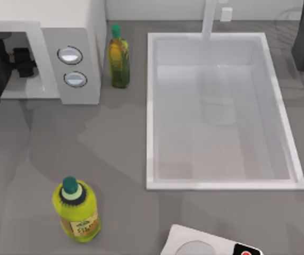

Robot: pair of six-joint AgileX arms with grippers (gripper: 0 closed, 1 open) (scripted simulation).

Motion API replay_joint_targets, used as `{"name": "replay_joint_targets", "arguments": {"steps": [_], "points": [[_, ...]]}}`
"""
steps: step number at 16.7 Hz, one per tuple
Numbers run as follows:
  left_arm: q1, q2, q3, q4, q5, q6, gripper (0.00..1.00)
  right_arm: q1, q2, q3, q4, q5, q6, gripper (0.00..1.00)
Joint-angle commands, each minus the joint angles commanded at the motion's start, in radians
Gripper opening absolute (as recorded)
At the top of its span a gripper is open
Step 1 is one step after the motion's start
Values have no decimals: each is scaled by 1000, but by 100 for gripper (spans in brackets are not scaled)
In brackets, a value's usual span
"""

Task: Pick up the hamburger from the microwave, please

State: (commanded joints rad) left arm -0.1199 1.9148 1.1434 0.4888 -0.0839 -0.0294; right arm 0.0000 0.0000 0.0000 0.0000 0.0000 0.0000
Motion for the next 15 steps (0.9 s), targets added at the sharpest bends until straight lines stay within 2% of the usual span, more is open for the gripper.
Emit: {"name": "replay_joint_targets", "arguments": {"steps": [4,8,11,15], "points": [[-94,-402,-323,-81,-90,-30,0,0,0,0,0,0,0,100],[-170,-673,-576,-147,-163,-55,0,0,0,0,0,0,0,100],[-201,-766,-667,-175,-194,-65,0,0,0,0,0,0,0,100],[-205,-776,-677,-178,-197,-66,0,0,0,0,0,0,0,100]]}}
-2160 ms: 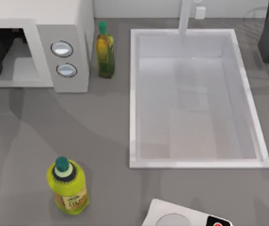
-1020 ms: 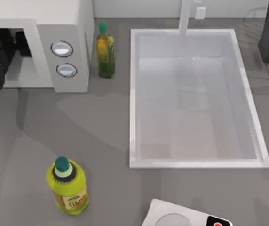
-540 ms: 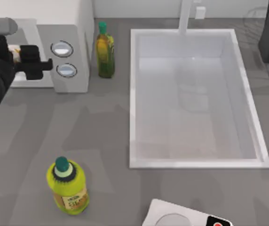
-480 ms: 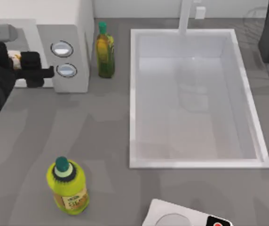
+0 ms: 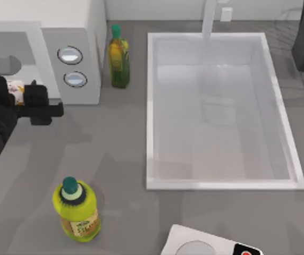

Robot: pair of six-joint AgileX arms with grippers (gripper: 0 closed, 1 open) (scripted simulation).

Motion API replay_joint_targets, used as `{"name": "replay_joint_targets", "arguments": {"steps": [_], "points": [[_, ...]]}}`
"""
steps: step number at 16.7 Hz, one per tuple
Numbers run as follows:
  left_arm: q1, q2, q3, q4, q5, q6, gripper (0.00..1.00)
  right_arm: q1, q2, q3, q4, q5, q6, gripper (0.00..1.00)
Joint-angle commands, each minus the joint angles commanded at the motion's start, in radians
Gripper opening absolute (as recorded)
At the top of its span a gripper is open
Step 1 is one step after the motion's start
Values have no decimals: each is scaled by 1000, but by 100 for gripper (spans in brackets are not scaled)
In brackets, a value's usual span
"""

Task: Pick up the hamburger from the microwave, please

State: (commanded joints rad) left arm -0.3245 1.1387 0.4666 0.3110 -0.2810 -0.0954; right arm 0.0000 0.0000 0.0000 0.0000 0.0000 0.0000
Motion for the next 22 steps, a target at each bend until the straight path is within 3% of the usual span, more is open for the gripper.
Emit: {"name": "replay_joint_targets", "arguments": {"steps": [6,16,22], "points": [[5,124,-23,117,-3,2,0,0,0,0,0,0,0,100],[-4,681,-189,892,4,3,0,0,0,0,0,0,0,100],[-1,807,-242,1050,10,5,0,0,0,0,0,0,0,100]]}}
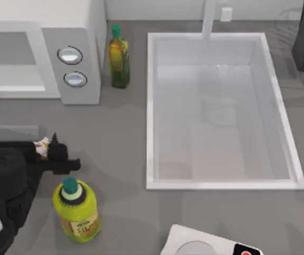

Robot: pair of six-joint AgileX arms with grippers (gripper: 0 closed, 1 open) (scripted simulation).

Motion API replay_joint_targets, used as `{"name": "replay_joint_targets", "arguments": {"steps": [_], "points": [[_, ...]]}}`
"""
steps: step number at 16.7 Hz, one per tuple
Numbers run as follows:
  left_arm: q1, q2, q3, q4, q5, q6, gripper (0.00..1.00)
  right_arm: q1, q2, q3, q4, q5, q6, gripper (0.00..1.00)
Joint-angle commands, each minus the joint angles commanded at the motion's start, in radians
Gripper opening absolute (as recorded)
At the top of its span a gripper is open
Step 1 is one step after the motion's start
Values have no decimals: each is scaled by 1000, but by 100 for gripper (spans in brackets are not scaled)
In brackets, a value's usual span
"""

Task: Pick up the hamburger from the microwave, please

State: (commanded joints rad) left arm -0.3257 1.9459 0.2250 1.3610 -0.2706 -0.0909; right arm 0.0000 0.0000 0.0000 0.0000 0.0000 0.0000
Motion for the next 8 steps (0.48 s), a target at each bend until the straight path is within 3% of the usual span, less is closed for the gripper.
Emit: {"name": "replay_joint_targets", "arguments": {"steps": [3,8], "points": [[0,0,0,0,0,0,0,0,0,0,0,0,0,100],[0,0,0,0,0,0,38,0,0,0,0,0,0,100]]}}
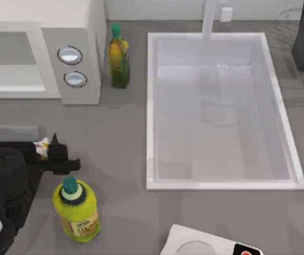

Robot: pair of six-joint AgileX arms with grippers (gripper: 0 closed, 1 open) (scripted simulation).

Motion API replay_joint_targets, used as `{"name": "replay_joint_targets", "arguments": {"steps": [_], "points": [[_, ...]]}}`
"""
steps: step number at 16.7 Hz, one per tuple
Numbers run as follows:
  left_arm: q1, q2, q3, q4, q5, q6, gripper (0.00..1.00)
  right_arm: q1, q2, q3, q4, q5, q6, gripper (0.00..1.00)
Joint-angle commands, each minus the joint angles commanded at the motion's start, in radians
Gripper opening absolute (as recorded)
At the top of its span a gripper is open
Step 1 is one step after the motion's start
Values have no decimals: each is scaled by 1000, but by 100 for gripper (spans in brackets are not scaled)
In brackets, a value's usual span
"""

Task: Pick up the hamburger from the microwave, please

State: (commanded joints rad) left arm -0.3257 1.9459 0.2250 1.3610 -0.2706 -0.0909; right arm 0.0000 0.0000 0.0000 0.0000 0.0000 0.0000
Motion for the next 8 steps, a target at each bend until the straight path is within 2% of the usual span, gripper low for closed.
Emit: {"name": "replay_joint_targets", "arguments": {"steps": [8], "points": [[0,0,0,0,0,0,98,0,0,0,0,0,0,100]]}}
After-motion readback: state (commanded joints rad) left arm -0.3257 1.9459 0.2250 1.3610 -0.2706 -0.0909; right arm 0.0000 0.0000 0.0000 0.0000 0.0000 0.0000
